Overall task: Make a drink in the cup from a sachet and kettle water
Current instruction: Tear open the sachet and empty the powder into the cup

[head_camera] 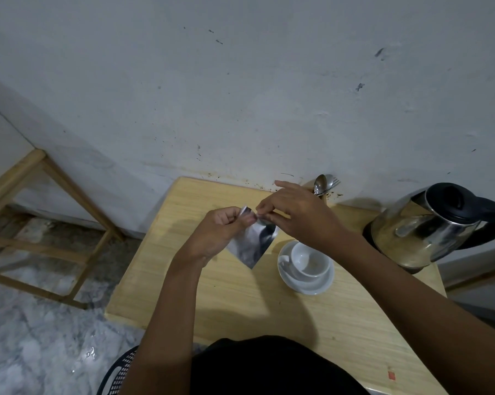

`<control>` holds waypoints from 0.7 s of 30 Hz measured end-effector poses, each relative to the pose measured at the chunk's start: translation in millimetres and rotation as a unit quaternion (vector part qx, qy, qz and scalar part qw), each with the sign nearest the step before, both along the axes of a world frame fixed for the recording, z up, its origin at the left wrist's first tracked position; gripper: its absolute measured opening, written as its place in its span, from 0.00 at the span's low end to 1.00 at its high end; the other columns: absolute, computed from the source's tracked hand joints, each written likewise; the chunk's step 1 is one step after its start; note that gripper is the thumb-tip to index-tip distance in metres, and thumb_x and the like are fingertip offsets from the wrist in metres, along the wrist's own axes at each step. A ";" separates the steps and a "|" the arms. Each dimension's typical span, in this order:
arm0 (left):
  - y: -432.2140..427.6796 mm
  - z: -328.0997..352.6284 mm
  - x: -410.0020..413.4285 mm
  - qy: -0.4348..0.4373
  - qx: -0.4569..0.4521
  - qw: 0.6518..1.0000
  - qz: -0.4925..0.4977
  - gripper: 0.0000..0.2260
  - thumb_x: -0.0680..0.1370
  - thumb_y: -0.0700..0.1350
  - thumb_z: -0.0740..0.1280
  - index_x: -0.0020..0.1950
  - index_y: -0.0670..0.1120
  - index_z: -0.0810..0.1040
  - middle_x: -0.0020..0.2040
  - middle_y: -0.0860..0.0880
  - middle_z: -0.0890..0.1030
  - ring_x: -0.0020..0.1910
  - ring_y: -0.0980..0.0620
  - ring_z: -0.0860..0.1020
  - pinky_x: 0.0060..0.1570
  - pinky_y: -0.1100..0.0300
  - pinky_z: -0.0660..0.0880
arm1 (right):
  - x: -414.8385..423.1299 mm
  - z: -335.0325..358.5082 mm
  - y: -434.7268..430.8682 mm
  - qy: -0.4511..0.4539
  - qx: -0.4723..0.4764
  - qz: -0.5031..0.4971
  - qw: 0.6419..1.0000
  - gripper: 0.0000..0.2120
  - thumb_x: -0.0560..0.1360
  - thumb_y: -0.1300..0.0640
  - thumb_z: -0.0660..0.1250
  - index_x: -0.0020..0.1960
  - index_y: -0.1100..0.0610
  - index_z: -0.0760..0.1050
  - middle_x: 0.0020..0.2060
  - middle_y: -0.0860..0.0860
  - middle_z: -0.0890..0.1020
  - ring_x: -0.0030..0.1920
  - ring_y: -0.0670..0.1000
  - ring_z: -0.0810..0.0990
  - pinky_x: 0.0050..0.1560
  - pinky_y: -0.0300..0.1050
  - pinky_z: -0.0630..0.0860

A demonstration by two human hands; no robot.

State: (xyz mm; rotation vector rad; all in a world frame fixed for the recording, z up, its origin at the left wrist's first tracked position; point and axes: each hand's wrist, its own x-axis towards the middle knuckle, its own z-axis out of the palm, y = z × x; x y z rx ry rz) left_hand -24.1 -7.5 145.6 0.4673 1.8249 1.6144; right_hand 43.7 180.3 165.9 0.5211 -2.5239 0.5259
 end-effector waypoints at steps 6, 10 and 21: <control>2.2 -3.5 0.2 0.023 -0.002 1.000 0.007 0.08 0.77 0.45 0.67 0.44 0.41 0.80 0.38 0.45 0.77 0.40 0.53 0.73 0.43 0.64 0.68 | 11.0 -11.3 -1.2 0.057 0.003 0.022 0.998 0.03 0.72 0.68 0.72 0.42 0.62 0.81 0.40 0.54 0.85 0.42 0.53 0.84 0.62 0.58 0.75; 4.8 -10.0 1.2 0.028 0.002 1.000 0.009 0.08 0.78 0.43 0.67 0.47 0.38 0.81 0.41 0.45 0.81 0.41 0.54 0.77 0.43 0.68 0.72 | 19.7 -18.8 -1.3 0.068 0.004 0.017 0.998 0.03 0.73 0.69 0.71 0.43 0.63 0.81 0.42 0.55 0.85 0.44 0.53 0.84 0.62 0.59 0.75; 0.5 -16.5 -4.3 0.009 0.041 0.996 0.075 0.08 0.76 0.42 0.68 0.49 0.38 0.82 0.41 0.47 0.83 0.41 0.53 0.80 0.43 0.66 0.76 | 36.9 -27.6 6.0 0.060 -0.126 -0.041 0.989 0.04 0.75 0.64 0.69 0.45 0.65 0.81 0.41 0.55 0.85 0.45 0.50 0.84 0.67 0.52 0.72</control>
